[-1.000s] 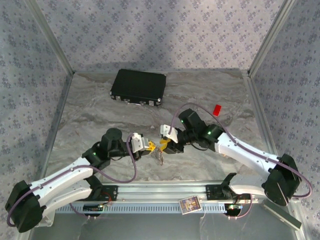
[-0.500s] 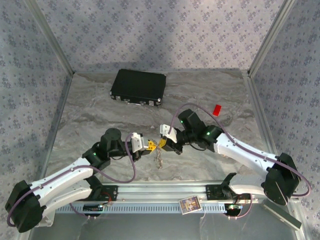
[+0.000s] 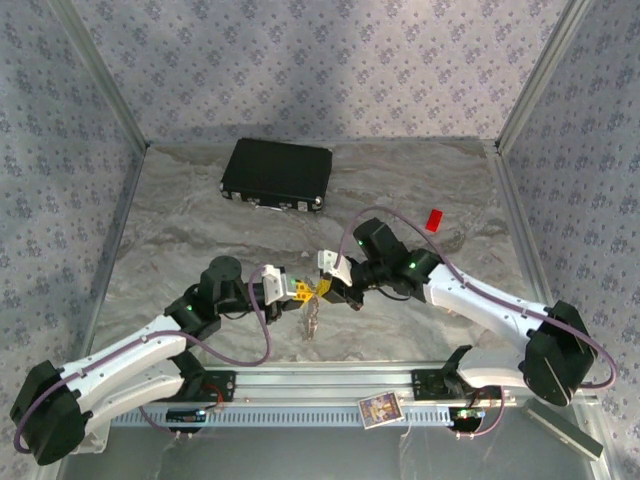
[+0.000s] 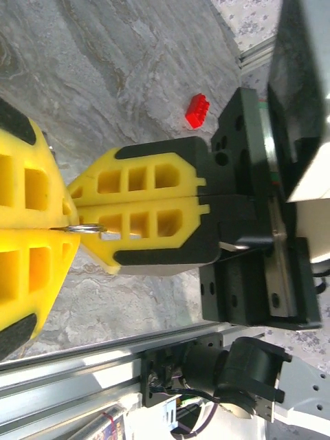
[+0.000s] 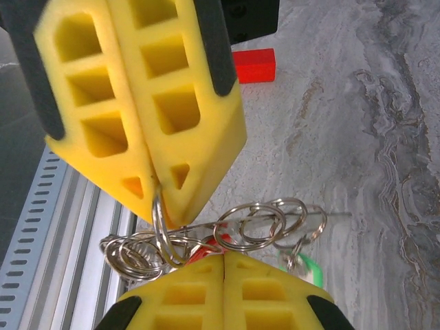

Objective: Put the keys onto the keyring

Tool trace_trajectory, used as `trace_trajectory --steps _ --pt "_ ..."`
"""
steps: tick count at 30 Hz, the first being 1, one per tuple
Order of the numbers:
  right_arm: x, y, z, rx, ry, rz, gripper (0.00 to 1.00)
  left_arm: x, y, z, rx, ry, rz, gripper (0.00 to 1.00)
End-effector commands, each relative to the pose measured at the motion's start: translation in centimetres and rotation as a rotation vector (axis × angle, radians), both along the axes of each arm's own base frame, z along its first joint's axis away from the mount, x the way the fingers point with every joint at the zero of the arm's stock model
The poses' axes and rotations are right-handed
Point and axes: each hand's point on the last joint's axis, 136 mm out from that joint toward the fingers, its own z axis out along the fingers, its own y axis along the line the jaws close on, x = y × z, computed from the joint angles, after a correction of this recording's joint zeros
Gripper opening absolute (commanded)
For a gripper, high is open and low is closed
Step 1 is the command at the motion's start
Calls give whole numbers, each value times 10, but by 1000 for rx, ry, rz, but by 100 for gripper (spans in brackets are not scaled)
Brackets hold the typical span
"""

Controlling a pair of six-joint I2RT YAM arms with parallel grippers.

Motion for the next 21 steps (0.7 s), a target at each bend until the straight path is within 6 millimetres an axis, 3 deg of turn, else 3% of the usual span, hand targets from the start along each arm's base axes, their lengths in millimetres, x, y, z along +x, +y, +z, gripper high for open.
trace_trajectory --steps 1,2,6,9,16,21 --pt "2 3 10 21 -8 7 0 -6 -5 27 -83 -52 -44 0" --pt "2 1 11 19 -13 -1 0 -5 -5 27 -82 -50 -43 0" --pt "4 -10 13 11 -34 -52 23 -2 -4 23 -75 -50 -21 0" --pt "2 -18 12 6 -39 -86 29 -1 -3 22 -80 -51 -9 0" --pt "3 -26 -6 -1 -75 -171 33 1 -3 25 -114 -41 3 0" --pt "5 -19 -11 46 -145 -201 33 -3 -3 28 -140 -29 -6 0"
